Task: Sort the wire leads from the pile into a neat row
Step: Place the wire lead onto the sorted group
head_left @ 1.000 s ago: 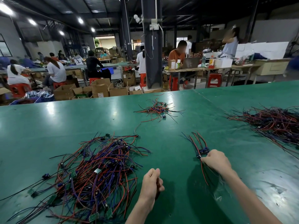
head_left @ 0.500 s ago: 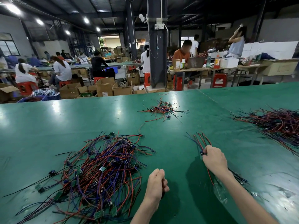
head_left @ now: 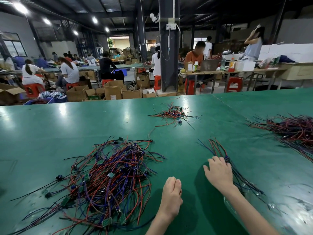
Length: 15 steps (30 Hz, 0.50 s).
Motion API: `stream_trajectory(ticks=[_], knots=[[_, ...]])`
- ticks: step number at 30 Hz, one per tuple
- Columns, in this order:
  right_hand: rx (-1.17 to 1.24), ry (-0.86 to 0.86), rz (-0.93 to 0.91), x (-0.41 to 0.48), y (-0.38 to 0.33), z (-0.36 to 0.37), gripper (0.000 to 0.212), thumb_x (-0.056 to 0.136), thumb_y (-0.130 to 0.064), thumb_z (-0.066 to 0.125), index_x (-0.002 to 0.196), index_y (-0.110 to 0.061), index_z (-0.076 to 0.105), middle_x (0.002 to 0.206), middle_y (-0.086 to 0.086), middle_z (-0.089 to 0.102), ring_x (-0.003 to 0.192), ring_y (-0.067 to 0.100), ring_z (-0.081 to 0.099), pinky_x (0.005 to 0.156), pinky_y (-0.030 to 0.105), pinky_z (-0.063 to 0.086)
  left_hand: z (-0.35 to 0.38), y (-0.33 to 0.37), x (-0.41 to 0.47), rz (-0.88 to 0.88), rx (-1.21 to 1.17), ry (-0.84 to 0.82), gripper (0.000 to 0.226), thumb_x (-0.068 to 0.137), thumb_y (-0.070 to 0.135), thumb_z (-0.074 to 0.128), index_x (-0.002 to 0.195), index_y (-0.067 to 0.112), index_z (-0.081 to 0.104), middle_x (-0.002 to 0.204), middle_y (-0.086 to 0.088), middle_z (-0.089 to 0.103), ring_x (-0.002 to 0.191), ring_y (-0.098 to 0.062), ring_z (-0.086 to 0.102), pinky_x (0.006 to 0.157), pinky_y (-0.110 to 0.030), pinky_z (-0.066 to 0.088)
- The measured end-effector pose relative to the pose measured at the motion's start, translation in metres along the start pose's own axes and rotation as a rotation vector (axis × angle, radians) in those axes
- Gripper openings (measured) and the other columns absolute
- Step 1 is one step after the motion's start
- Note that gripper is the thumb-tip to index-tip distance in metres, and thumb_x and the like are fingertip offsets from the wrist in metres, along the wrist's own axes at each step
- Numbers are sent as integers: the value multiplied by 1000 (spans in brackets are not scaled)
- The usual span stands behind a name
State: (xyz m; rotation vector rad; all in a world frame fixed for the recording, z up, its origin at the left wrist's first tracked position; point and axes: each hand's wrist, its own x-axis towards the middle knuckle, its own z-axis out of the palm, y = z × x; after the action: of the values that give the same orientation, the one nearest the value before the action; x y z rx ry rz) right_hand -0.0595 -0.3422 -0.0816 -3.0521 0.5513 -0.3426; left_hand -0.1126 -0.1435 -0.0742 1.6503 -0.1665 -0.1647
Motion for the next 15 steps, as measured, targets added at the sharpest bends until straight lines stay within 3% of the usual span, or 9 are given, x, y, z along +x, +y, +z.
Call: stream_trajectory(ticks=[4, 7, 11, 15], knots=[[97, 7, 79, -6, -2, 1, 38, 97, -42, 41, 123, -20, 57, 138, -4, 49, 128, 18, 38, 103, 36, 31, -1, -3, -2, 102, 100, -10, 35, 103, 21, 37, 69, 14, 42, 70, -3, 38, 53, -12, 32, 53, -29, 31], [250, 139, 58, -20, -12, 0, 34, 95, -34, 51, 123, -17, 60, 132, 1, 54, 124, 21, 42, 101, 38, 32, -7, 2, 2, 210, 230, 13, 33, 102, 20, 40, 70, 20, 49, 73, 3, 44, 61, -14, 42, 63, -33, 38], [381, 239, -100, -47, -41, -1, 13, 85, -21, 67, 96, -15, 68, 100, 2, 65, 98, 24, 55, 84, 40, 40, -33, 26, 28, 341, 358, 281, 22, 98, 9, 46, 82, 22, 55, 88, 5, 52, 87, -10, 49, 78, -14, 37], [437, 202, -179, -56, -56, 2, 7, 90, -23, 61, 88, -17, 63, 93, -2, 60, 95, 21, 52, 83, 35, 38, -77, 44, 77, 278, 764, 492, 19, 94, 11, 51, 109, 21, 59, 111, 4, 52, 107, -11, 34, 87, -20, 29]])
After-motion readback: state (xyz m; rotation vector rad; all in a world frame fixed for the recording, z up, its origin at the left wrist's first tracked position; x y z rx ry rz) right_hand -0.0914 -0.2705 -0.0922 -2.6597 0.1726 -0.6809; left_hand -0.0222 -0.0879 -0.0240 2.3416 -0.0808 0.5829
